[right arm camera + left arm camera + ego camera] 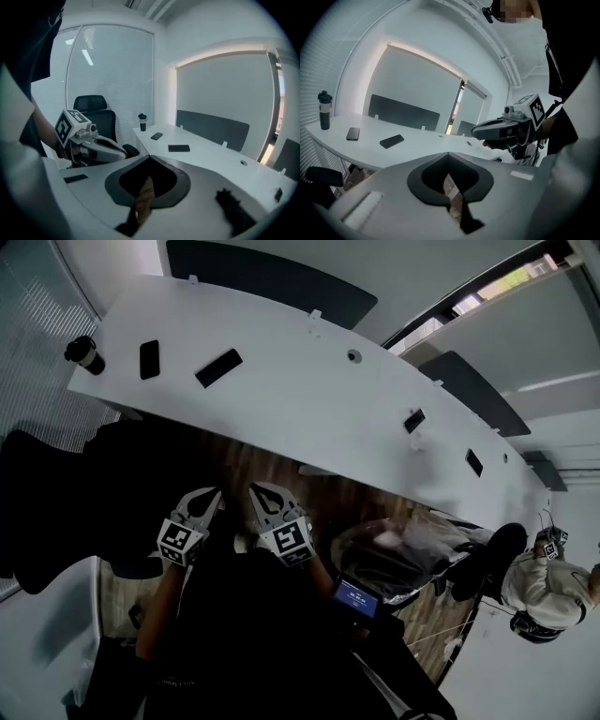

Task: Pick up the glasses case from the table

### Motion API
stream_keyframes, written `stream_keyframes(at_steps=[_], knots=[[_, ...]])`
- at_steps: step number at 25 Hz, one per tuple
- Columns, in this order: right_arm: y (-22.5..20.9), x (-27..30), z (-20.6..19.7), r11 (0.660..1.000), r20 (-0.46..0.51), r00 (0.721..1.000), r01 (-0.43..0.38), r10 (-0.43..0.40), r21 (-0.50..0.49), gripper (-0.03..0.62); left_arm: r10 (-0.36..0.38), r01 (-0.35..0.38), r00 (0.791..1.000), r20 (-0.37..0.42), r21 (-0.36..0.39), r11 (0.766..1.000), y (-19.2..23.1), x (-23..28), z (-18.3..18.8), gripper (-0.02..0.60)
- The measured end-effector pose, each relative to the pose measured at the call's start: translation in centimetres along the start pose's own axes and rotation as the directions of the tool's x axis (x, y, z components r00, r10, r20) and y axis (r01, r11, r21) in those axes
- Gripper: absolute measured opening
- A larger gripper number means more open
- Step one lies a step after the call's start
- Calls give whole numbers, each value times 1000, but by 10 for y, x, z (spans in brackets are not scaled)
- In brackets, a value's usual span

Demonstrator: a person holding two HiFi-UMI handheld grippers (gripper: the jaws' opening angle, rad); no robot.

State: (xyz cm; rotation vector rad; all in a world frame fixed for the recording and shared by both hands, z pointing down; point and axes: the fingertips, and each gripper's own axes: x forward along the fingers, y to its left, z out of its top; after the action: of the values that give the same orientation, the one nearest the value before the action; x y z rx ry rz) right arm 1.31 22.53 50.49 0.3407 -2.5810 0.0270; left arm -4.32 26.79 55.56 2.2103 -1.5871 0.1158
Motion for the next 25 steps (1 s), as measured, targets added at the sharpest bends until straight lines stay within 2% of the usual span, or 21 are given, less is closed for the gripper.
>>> stream_keyframes(at_steps=[7,13,17,25], knots=[[29,75,42,997,-22,998,-57,56,-52,6,66,-65,998,14,-59,996,85,-40,-5,6],[54,120,70,986,-47,993,-109,104,-124,7,122,-117,992,30,-113,987,140,-69,-5,6],[62,134,81,973,-65,988,-150,140,-175,6,154,-144,986,60,-151,978,155,-71,0,6],[66,159,98,952,-55,981,-195,188,-235,7,198,-181,976,92,-170,969,173,-76,2,6]])
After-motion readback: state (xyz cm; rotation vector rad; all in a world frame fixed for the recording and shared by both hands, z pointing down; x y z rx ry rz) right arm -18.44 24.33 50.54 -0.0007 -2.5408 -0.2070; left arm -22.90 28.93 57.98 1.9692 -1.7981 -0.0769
